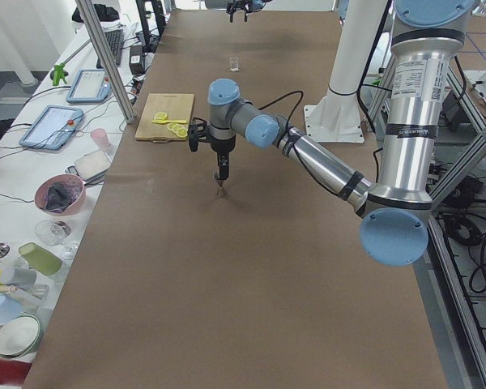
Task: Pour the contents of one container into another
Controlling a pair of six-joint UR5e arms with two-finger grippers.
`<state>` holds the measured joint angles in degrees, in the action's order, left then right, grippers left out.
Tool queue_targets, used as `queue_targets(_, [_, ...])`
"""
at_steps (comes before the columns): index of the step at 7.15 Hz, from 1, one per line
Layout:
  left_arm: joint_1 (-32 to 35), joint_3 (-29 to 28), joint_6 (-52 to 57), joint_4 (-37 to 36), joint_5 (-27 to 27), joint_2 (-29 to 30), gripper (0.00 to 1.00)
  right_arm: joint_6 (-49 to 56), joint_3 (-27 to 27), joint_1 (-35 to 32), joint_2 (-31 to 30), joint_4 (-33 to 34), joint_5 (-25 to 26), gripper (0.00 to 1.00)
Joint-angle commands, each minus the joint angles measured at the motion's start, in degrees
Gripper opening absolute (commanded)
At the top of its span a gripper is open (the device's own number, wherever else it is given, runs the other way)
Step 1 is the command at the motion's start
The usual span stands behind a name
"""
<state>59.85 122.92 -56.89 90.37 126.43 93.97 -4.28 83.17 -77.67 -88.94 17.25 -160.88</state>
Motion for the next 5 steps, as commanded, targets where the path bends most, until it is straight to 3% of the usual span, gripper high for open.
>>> queue_targets(1, [-8.8,4.8,-12.2,4.3,-9.1,-0.3,0.98,-0.1,2.9,1.9,-2.2,0.1,5.2,1.00])
queue_targets(2, [-13.1,6.4,-17.0,6.8,-14.5,-1.1,0.98,-0.1,5.0,3.8,-4.2,0.1,7.9,1.00])
queue_targets(3, [-20.2,9.5,-17.2,10.1,-24.5,-7.7,0.98,0.1,6.6,5.5,-6.2,-0.3,10.3,1.00])
queue_targets(4, [-24.1,8.9,-19.9,21.1,-29.9,-14.6,0.98,0.1,7.5,7.8,-8.1,-3.7,15.2,1.00])
queue_targets(5, [-26.6,8.7,-21.1,22.8,-33.1,-15.8,0.98,0.1,7.5,10.1,-9.7,-6.8,18.4,1.00])
